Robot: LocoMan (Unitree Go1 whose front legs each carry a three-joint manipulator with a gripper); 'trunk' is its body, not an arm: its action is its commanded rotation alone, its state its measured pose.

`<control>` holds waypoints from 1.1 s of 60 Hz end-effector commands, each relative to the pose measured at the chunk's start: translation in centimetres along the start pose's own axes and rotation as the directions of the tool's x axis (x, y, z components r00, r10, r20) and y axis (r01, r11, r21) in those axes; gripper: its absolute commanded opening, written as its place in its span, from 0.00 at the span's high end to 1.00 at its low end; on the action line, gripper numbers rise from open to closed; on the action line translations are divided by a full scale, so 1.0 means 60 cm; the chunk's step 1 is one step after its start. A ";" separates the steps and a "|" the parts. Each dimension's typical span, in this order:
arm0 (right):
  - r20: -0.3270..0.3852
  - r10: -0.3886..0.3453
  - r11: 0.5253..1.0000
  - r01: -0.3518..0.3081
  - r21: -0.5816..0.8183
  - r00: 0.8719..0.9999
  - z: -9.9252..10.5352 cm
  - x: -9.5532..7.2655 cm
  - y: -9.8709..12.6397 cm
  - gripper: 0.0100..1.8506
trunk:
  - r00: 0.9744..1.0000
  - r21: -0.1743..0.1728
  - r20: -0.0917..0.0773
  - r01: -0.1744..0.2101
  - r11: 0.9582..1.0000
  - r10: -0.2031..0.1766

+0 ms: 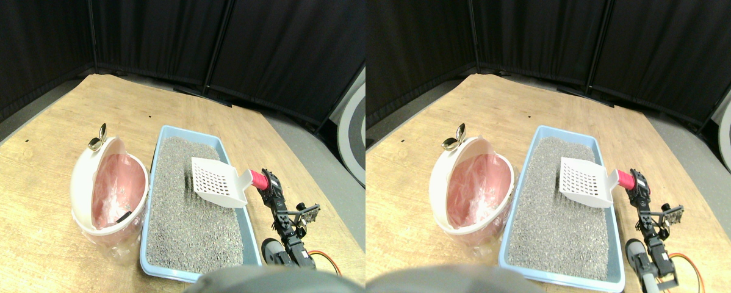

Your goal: Scoop (unimanual)

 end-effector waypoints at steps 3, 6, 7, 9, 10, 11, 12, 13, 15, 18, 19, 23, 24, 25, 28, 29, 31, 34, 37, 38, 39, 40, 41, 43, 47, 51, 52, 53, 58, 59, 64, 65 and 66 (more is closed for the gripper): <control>0.038 0.030 0.999 -0.031 0.041 0.999 0.004 0.005 -0.001 0.97 | 1.000 -0.014 0.000 -0.004 1.000 0.004; 0.038 0.023 0.999 -0.025 0.037 0.999 0.001 0.005 -0.002 0.97 | 1.000 -0.015 -0.002 -0.008 1.000 0.008; 0.035 0.020 0.999 -0.021 0.039 0.999 -0.001 0.005 -0.003 0.97 | 1.000 -0.015 -0.002 -0.008 1.000 0.008; 0.021 0.015 0.999 -0.016 0.049 1.000 -0.004 0.005 -0.005 0.97 | 1.000 -0.017 -0.005 -0.013 1.000 0.013; 0.017 0.011 0.999 -0.011 0.051 1.000 -0.006 0.005 -0.005 0.97 | 1.000 -0.017 -0.005 -0.013 1.000 0.013; 0.017 0.007 0.999 -0.008 0.052 1.000 -0.006 0.005 -0.005 0.97 | 1.000 -0.017 -0.005 -0.013 1.000 0.013; 0.017 0.007 0.999 -0.008 0.052 1.000 -0.006 0.005 -0.005 0.97 | 1.000 -0.020 -0.008 -0.015 1.000 0.015; 0.016 0.006 0.999 -0.007 0.052 1.000 -0.008 0.004 -0.005 0.97 | 1.000 -0.020 -0.008 -0.015 1.000 0.015; 0.010 0.009 0.999 -0.010 0.045 1.000 -0.011 0.005 -0.005 0.97 | 1.000 -0.022 -0.007 -0.016 1.000 0.016; -0.004 0.017 0.999 -0.016 0.052 1.000 -0.017 0.005 -0.007 0.97 | 1.000 -0.023 -0.007 -0.018 1.000 0.017; -0.006 0.017 0.998 -0.017 0.054 1.000 -0.018 0.005 -0.007 0.97 | 1.000 -0.025 -0.008 -0.019 1.000 0.019; -0.023 0.024 0.998 -0.022 0.063 0.999 -0.027 0.008 -0.009 0.97 | 1.000 -0.029 -0.010 -0.021 0.999 0.020; -0.023 0.021 0.998 -0.019 0.066 1.000 -0.029 0.007 -0.009 0.97 | 1.000 -0.029 -0.010 -0.021 0.999 0.020; -0.025 0.010 0.998 -0.009 0.070 1.000 -0.031 0.007 -0.010 0.97 | 1.000 -0.031 -0.010 -0.022 0.999 0.022; -0.037 0.004 0.997 -0.001 0.083 0.999 -0.035 0.007 -0.011 0.97 | 1.000 -0.033 -0.011 -0.024 0.999 0.023; -0.042 0.015 0.997 -0.011 0.074 0.999 -0.037 0.006 -0.012 0.97 | 1.000 -0.035 -0.013 -0.026 0.999 0.026; -0.055 0.006 0.995 -0.001 0.102 0.998 -0.043 0.006 -0.014 0.97 | 1.000 -0.035 -0.012 -0.028 0.999 0.027; -0.059 -0.029 0.993 0.035 0.109 0.998 -0.045 0.003 -0.013 0.97 | 0.999 -0.038 -0.014 -0.032 0.999 0.031; -0.060 -0.022 0.995 0.028 0.095 0.998 -0.051 0.003 -0.015 0.97 | 0.999 -0.038 -0.015 -0.033 0.999 0.032; -0.059 -0.016 0.996 0.021 0.091 0.998 -0.052 0.003 -0.016 0.97 | 0.999 -0.039 -0.015 -0.033 0.999 0.032; -0.071 -0.009 0.997 0.015 0.080 0.997 -0.054 0.003 -0.016 0.97 | 0.999 -0.039 -0.015 -0.033 0.999 0.032; -0.075 -0.015 0.998 0.019 0.059 0.997 -0.055 0.002 -0.016 0.97 | 0.999 -0.040 -0.014 -0.033 0.999 0.033; -0.077 -0.032 0.999 0.034 0.028 0.997 -0.056 0.001 -0.015 0.97 | 0.999 -0.040 -0.014 -0.033 0.999 0.033; -0.083 -0.024 0.999 0.027 0.041 0.996 -0.057 0.001 -0.016 0.97 | 0.999 -0.041 -0.013 -0.034 0.999 0.033; -0.107 -0.020 0.999 0.024 0.033 0.994 -0.064 0.000 -0.017 0.97 | 0.999 -0.043 -0.014 -0.035 0.998 0.034; -0.141 -0.056 0.998 0.060 0.026 0.988 -0.066 -0.001 -0.017 0.97 | 0.999 -0.042 -0.015 -0.035 0.998 0.034; -0.161 -0.058 0.998 0.062 0.021 0.985 -0.067 -0.001 -0.017 0.97 | 0.999 -0.044 -0.014 -0.034 0.998 0.034; -0.160 -0.063 0.997 0.068 0.026 0.985 -0.068 -0.001 -0.017 0.97 | 0.999 -0.044 -0.014 -0.034 0.998 0.034; -0.172 -0.062 0.997 0.070 0.038 0.983 -0.072 -0.002 -0.017 0.97 | 0.999 -0.045 -0.014 -0.034 0.998 0.034; -0.175 -0.062 0.997 0.070 0.038 0.983 -0.072 -0.002 -0.017 0.97 | 0.999 -0.045 -0.014 -0.034 0.998 0.034; -0.184 -0.055 0.997 0.064 0.041 0.981 -0.075 -0.001 -0.016 0.97 | 0.999 -0.048 -0.015 -0.034 0.998 0.034; -0.187 -0.051 0.998 0.058 0.036 0.981 -0.076 0.000 -0.017 0.97 | 0.999 -0.048 -0.015 -0.034 0.998 0.034; -0.187 -0.051 0.998 0.058 0.036 0.981 -0.076 0.000 -0.017 0.97 | 0.999 -0.049 -0.016 -0.035 0.998 0.035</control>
